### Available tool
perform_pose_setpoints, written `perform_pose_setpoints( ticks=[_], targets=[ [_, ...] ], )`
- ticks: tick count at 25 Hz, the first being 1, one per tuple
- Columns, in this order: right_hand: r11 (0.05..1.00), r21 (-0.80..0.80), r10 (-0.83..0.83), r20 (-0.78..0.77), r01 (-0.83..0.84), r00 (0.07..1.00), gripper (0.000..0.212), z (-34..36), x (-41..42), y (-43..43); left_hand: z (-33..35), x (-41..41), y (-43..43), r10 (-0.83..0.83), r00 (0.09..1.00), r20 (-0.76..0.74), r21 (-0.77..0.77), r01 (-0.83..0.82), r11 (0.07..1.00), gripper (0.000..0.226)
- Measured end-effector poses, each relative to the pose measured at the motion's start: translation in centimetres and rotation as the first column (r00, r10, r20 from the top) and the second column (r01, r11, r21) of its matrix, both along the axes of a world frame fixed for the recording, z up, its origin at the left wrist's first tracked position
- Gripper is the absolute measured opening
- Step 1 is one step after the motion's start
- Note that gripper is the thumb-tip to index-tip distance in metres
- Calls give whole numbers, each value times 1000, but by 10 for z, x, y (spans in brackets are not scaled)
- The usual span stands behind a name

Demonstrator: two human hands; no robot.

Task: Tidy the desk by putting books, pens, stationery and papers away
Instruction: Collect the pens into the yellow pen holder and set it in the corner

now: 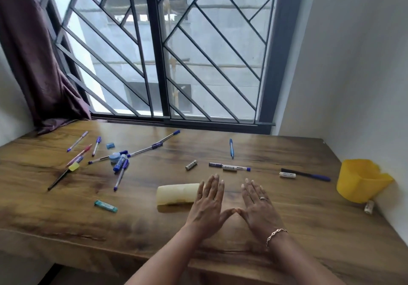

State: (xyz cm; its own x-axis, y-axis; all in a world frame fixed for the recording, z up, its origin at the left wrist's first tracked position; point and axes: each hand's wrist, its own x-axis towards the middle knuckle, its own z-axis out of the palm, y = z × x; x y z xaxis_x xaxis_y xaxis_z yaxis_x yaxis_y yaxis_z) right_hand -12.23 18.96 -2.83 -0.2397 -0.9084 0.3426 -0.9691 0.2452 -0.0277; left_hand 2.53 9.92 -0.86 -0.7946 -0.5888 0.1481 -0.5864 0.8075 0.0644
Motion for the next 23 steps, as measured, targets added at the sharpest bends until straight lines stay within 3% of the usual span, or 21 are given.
perform_pose_setpoints(
  ticks=[3,5,6,15,18,23],
  targets=[
    [997,65,-47,17,45,999,78,6,-13,-15,4,-18,-20,-37,999,0,-51,37,998,92],
    [991,101,-89,12,88,996,77,11,-21,-20,3,-33,-35,-130,988,-87,-86,122,989,110],
    [987,107,-120,3,119,993,74,13,-27,-21,6,-39,-42,-163,985,-60,-37,161,986,116],
    [975,-117,-201,-90,190,976,41,17,-89,-17,8,-96,-71,-295,955,-26,-1,295,955,131],
    [966,-125,-236,-50,229,970,40,25,-121,-18,4,-109,-78,-258,965,-43,31,259,965,123],
    [942,88,-334,150,324,930,50,36,-200,-23,1,-124,-105,-150,988,-25,71,152,986,72]
  ],
)
